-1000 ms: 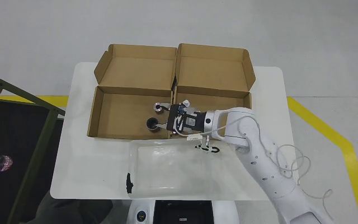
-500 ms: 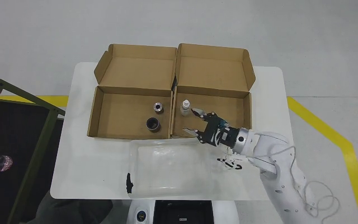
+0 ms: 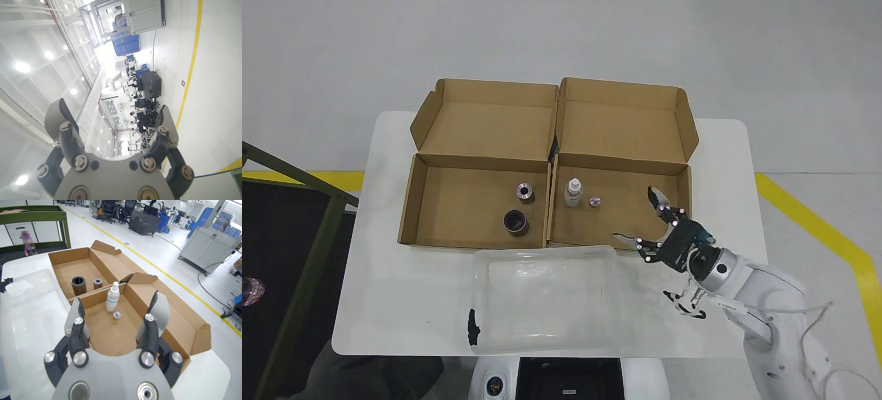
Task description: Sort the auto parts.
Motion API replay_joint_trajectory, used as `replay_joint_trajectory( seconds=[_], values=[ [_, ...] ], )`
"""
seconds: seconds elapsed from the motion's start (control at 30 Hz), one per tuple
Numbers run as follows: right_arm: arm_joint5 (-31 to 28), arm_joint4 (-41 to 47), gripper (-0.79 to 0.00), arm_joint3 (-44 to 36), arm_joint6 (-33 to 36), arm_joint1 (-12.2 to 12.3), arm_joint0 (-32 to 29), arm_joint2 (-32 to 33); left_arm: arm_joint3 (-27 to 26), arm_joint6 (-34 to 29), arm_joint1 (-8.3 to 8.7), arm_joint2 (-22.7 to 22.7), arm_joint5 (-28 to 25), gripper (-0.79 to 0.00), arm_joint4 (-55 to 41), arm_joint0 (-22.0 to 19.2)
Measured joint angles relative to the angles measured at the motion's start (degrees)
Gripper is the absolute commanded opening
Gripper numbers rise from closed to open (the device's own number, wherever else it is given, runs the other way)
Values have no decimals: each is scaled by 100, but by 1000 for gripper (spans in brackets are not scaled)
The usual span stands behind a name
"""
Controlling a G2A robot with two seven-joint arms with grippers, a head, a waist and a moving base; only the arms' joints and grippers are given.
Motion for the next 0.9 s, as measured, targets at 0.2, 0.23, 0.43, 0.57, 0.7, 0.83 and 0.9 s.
replay_joint_trajectory(
  seconds=[0.2,0.23,0.43,0.57,0.7,0.83,0.9],
  values=[
    [65,30,0,-85,-181,60,-459,511,0,0,0,0,0,0,0,0],
    [96,40,0,-85,-215,69,-542,608,0,0,0,0,0,0,0,0],
    [285,105,0,-39,-368,100,-853,967,0,0,0,0,0,0,0,0],
    [401,138,0,-13,-471,113,-977,1121,0,0,0,0,0,0,0,0],
    [509,205,0,6,-521,123,-1083,1240,0,0,0,0,0,0,0,0],
    [603,231,0,-34,-566,133,-1177,1332,0,0,0,0,0,0,0,0],
    [657,245,0,-42,-582,135,-1206,1363,0,0,0,0,0,0,0,0]
  ],
)
